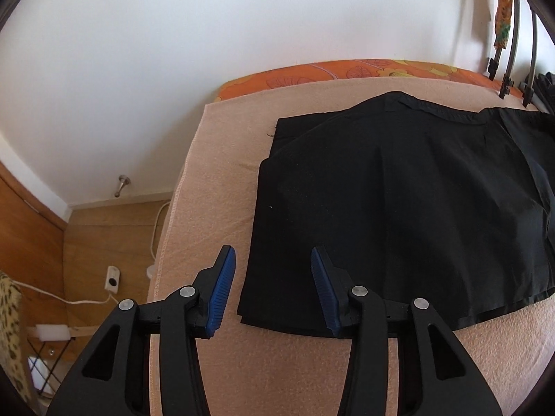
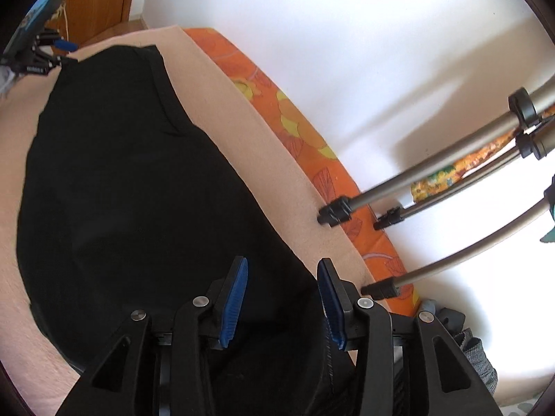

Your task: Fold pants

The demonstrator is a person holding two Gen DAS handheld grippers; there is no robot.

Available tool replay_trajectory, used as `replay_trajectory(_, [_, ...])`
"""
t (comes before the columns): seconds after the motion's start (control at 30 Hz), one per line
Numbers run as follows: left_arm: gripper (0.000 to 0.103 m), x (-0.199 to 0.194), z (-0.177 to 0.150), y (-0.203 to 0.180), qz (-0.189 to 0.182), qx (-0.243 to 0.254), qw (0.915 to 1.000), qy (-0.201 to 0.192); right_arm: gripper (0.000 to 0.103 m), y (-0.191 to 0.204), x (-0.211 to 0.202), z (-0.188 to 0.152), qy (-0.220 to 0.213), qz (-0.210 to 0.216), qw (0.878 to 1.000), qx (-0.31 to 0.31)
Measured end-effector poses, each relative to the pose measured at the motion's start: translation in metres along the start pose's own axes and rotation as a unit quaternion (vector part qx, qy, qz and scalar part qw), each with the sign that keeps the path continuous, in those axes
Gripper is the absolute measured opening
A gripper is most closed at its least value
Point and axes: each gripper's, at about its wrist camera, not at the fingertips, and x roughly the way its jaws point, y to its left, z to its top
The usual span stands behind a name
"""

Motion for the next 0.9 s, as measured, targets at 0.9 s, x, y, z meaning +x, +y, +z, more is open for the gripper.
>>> replay_trajectory(0.9, [0.044, 0.004, -0.027, 0.007, -0.062, -0.007, 0.9972, -0.041, 0.013, 0.12, 0.126, 0.238, -0.01, 0.367, 0.922, 0.127])
